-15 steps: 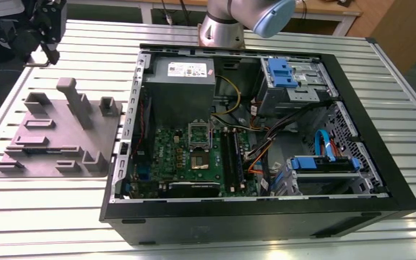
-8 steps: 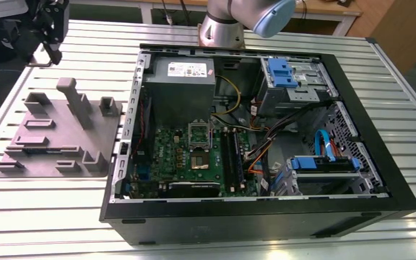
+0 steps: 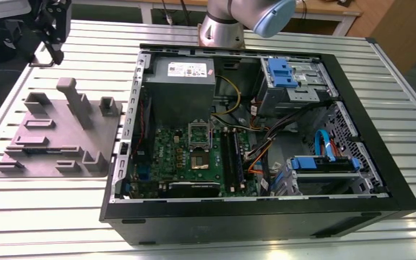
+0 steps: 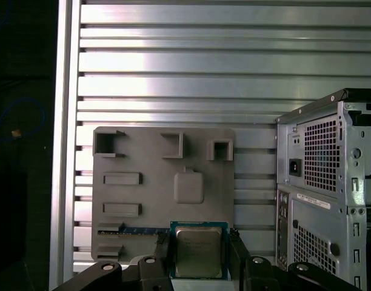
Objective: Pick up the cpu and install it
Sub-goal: 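Pick up the cpu and move it towards the insertion slot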
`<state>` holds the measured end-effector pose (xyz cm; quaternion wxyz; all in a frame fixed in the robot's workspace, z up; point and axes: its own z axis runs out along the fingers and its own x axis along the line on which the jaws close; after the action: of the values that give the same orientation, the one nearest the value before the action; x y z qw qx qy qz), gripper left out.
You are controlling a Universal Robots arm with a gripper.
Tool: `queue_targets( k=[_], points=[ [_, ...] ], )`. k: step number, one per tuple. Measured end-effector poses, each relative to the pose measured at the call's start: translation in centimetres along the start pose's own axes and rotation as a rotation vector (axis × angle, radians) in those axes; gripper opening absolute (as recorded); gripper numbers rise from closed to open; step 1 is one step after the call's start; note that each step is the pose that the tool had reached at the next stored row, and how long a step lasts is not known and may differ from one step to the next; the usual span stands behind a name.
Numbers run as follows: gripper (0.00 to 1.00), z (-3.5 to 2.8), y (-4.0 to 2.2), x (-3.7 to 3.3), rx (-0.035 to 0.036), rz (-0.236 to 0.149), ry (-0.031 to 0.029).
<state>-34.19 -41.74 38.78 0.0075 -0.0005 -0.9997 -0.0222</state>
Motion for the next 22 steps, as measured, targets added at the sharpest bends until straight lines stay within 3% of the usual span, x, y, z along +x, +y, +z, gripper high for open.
queue_targets(
  k=[14, 22],
  points=[
    [0.47, -0.02, 0.0, -0.98, 0.0, 0.0, 0.0],
    [0.47, -0.02, 0.0, -1.21, 0.0, 0.0, 0.0]
  ],
)
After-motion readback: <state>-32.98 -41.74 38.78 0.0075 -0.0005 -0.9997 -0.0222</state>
